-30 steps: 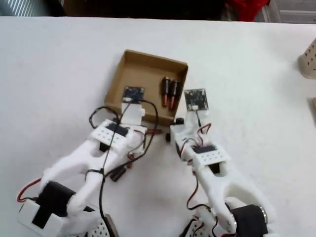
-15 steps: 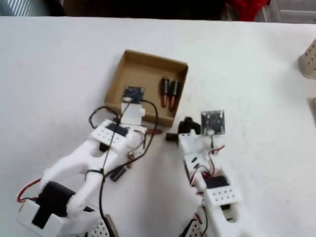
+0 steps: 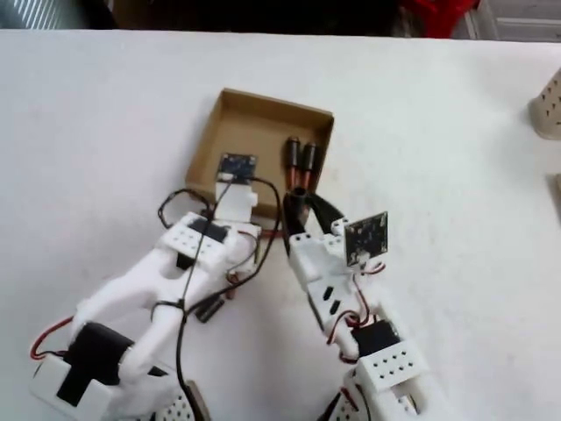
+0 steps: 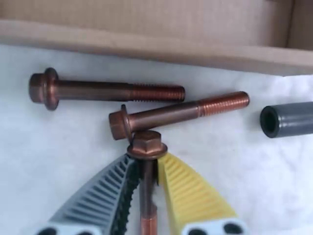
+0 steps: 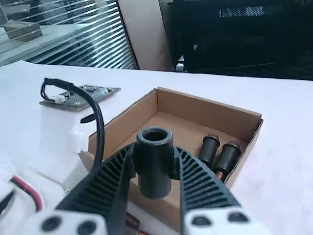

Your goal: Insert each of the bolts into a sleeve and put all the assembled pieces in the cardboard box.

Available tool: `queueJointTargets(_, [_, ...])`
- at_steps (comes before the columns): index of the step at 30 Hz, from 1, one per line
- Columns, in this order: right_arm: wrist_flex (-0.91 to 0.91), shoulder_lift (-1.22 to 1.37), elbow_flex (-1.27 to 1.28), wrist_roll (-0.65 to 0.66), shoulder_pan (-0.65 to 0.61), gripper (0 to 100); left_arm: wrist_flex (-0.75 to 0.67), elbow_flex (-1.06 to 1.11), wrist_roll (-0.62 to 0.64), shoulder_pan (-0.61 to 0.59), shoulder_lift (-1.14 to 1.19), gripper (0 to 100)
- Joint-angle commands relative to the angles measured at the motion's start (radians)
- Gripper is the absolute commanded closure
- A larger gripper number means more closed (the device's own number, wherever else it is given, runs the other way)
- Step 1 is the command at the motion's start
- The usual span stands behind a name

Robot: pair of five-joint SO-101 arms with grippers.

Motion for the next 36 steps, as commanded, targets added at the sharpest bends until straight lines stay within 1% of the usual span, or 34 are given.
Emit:
queueJointTargets(1, [-0.054, -0.021, 0.008, -0.003, -0.01, 98.2, -0.015, -0.005, -0.011, -0.012, -0.061, 98])
queueJointTargets(4, [-0.064, 0.01, 0.006, -0.003, -0.01, 98.2, -0.015, -0.003, -0.008, -0.013, -0.061, 98])
queueJointTargets(7, [-0.162, 0.108, 0.003, -0.003, -0.01, 98.2, -0.015, -0.003, -0.006, -0.013, -0.061, 98])
queueJointTargets(10, [-0.308, 0.263, -0.012, -0.002, -0.008, 98.2, -0.015, -0.003, -0.005, -0.013, -0.061, 98])
queueJointTargets(13, [-0.447, 0.473, -0.055, -0.002, -0.004, 98.2, -0.015, -0.003, -0.005, -0.013, -0.061, 98])
queueJointTargets(18, [-0.796, 0.802, -0.037, -0.002, -0.012, 98.2, -0.015, -0.002, -0.005, -0.028, -0.061, 98])
queueJointTargets(22, [-1.001, 1.004, -0.018, -0.002, -0.005, 98.3, -0.021, 0.008, -0.011, -0.042, -0.105, 98])
queueJointTargets(25, [-1.133, 1.116, -0.002, 0.023, -0.016, 98.3, -0.083, 0.072, -0.012, -0.073, -0.177, 98])
queueJointTargets(28, [-1.191, 1.198, 0.003, 0.066, -0.054, 98.3, -0.183, 0.17, -0.012, -0.091, -0.286, 98])
queueJointTargets(32, [-1.239, 1.27, 0.002, 0.069, -0.102, 98.3, -0.301, 0.292, -0.012, -0.085, -0.453, 98])
queueJointTargets(36, [-1.248, 1.293, -0.003, 0.069, -0.104, 98.3, -0.321, 0.338, -0.012, -0.088, -0.621, 98])
